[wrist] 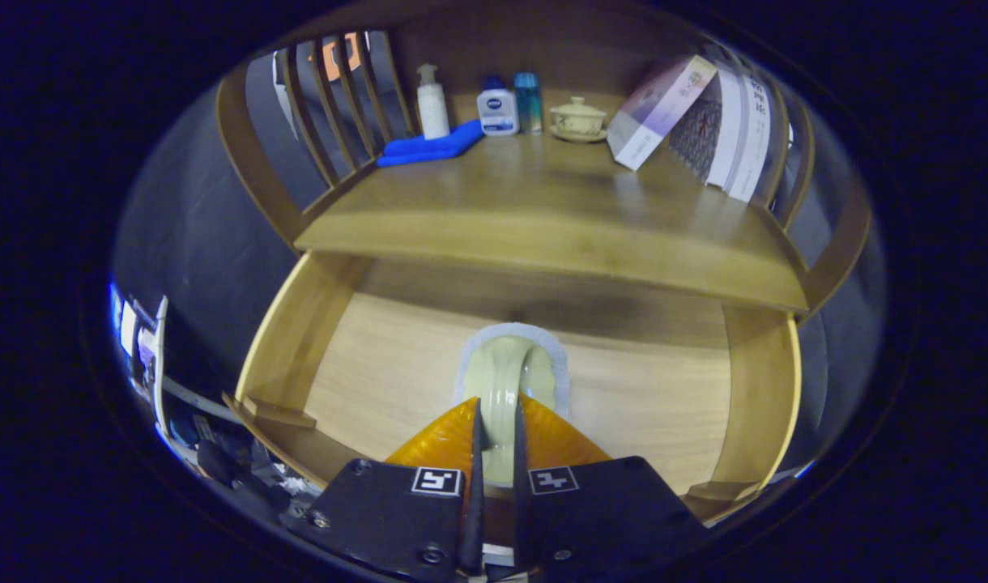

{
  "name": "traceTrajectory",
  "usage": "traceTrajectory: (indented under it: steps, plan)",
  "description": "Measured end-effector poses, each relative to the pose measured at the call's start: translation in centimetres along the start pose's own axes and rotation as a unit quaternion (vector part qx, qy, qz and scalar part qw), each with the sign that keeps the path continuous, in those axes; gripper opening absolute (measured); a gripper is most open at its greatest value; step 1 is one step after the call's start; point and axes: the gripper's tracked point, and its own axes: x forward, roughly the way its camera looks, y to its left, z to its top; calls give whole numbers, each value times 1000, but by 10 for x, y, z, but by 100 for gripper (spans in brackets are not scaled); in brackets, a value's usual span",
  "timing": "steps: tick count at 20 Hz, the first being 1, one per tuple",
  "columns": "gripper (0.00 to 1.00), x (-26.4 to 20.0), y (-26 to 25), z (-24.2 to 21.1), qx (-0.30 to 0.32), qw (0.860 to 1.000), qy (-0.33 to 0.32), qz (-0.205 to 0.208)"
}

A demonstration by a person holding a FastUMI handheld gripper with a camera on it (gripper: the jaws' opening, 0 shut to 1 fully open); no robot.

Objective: Pull open the drawer, take out the items inside it, and place them on the countertop above the cabinet.

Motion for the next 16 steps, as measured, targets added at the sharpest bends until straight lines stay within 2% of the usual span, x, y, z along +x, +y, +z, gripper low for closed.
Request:
traceTrajectory:
  steps: [3, 5, 8, 16]
  plan:
    - [18, -19, -5, 28, 1, 1000, -24, -4]
    - [17, -29, 0, 45, 10, 999, -32, 12]
    - [17, -36, -10, 73, 8, 999, -42, -2]
    - [17, -5, -39, 150, 44, 996, -60, -43]
